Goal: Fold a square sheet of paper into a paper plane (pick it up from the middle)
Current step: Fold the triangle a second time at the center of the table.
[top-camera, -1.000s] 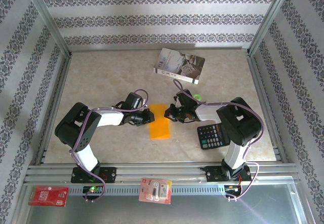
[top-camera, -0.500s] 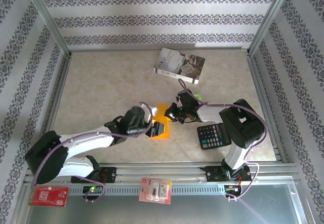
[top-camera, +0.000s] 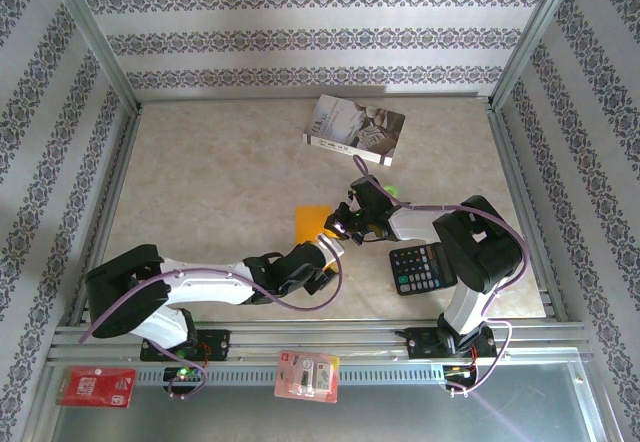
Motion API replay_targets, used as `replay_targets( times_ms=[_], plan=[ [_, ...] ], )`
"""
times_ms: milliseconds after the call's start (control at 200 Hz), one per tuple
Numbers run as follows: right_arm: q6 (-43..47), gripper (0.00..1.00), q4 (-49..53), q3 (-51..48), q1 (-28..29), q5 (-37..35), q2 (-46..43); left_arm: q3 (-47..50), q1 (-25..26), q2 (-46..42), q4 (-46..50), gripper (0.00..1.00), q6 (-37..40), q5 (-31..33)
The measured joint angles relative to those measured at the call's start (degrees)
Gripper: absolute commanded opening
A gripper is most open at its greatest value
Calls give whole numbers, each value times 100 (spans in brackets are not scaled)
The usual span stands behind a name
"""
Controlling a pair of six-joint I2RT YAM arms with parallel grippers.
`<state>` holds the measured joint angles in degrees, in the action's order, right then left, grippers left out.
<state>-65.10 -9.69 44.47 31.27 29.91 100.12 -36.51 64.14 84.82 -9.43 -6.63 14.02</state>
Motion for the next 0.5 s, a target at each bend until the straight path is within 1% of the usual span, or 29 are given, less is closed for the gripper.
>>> replay_targets(
  times_ms=[115, 345, 395, 500],
  plan=[
    [-15, 0, -2, 0, 0, 15, 2, -26, 0, 11, -4, 28, 94, 153],
    [-13, 0, -2, 0, 0, 20, 42, -26, -7, 11, 0, 4, 107, 227],
    [-13, 0, -2, 0, 0, 20, 55, -26, -15, 11, 0, 0, 79, 179],
    [-7, 4, -2, -2, 0, 46, 57, -26, -92, 11, -7, 0, -7, -46]
  ],
)
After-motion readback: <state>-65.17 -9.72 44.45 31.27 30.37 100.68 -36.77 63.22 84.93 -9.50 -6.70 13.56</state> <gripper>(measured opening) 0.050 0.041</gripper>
